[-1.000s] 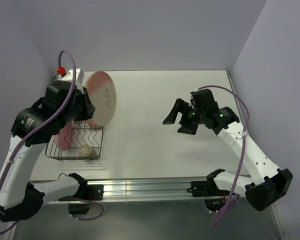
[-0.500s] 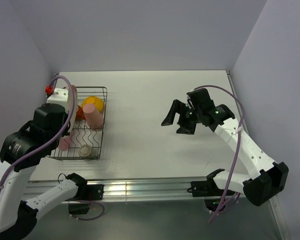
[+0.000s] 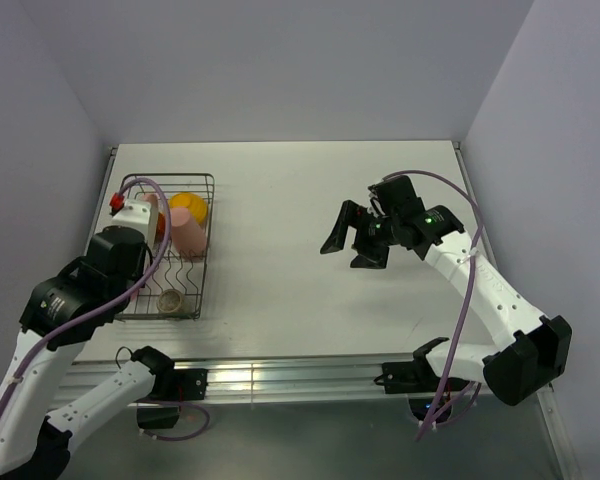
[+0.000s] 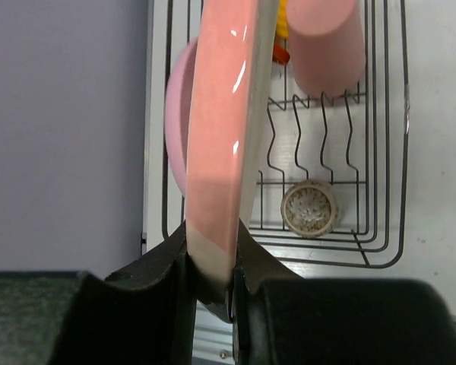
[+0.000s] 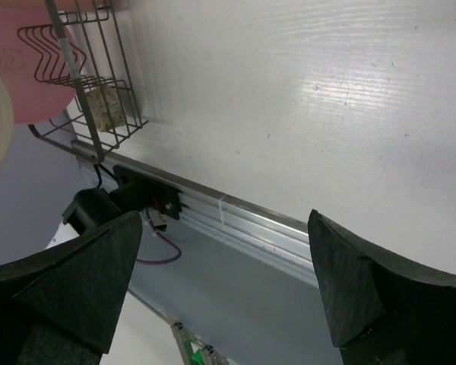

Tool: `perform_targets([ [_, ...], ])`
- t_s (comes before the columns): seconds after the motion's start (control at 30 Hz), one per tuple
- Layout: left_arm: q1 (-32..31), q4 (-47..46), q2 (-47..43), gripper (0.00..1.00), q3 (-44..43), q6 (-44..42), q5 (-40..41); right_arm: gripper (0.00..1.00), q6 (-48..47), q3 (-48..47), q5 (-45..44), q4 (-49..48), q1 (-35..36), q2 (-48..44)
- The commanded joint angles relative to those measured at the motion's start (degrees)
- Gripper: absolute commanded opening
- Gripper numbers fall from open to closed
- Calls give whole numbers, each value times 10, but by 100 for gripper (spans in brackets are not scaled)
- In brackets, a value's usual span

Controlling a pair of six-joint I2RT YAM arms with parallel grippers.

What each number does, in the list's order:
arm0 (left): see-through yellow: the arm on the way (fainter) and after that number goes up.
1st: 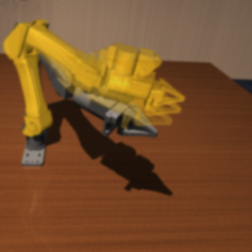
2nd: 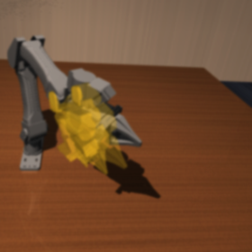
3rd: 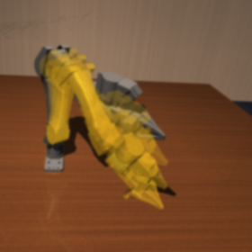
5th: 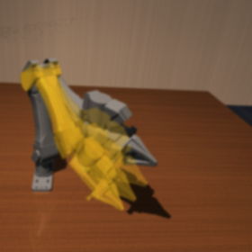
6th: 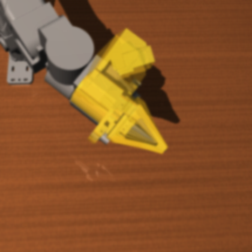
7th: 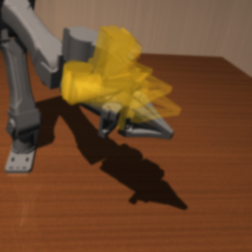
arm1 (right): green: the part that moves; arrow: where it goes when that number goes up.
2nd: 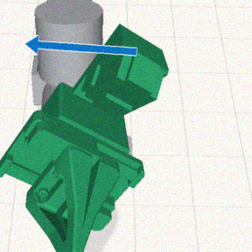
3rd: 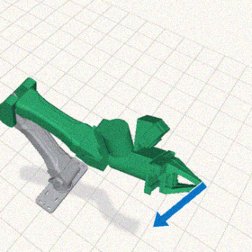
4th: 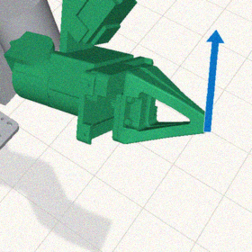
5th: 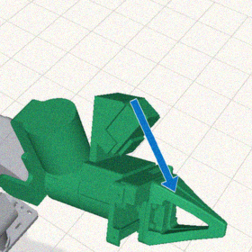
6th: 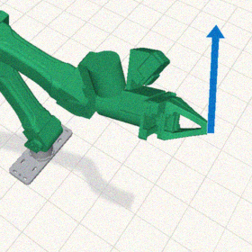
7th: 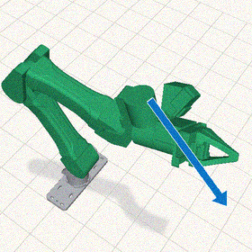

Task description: Load the mixed dishes into the dish rack

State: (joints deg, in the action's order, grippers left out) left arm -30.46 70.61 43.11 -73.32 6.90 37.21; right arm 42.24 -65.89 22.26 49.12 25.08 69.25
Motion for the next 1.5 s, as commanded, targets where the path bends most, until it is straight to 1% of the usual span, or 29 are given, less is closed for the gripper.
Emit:
perform_targets([
  [0.0, 1, -64, -15, 0, 15, 24, 22, 97, -15, -14, 12, -1, -4, -2],
  [0.17, 1, -68, -28, 0, 47, 31, 33, 97, -21, -7, 14, 1, -4, -3],
  [0.43, 1, -47, -30, 0, 67, 48, 40, 97, -27, 1, 19, 1, -6, -4],
  [0.77, 14, -44, 1, 0, 78, 57, 54, 97, -33, 11, 28, 1, -19, -7],
  [0.9, 40, -60, 14, 0, 84, 46, 51, 97, -38, 15, 32, 2, -28, -7],
  [1.17, 111, -101, 18, 0, 103, -3, -4, 97, -58, 12, 45, 8, -51, 2],
  [1.47, 140, -108, 39, 0, 107, -24, -50, 96, -69, 9, 53, 6, -65, 18],
])
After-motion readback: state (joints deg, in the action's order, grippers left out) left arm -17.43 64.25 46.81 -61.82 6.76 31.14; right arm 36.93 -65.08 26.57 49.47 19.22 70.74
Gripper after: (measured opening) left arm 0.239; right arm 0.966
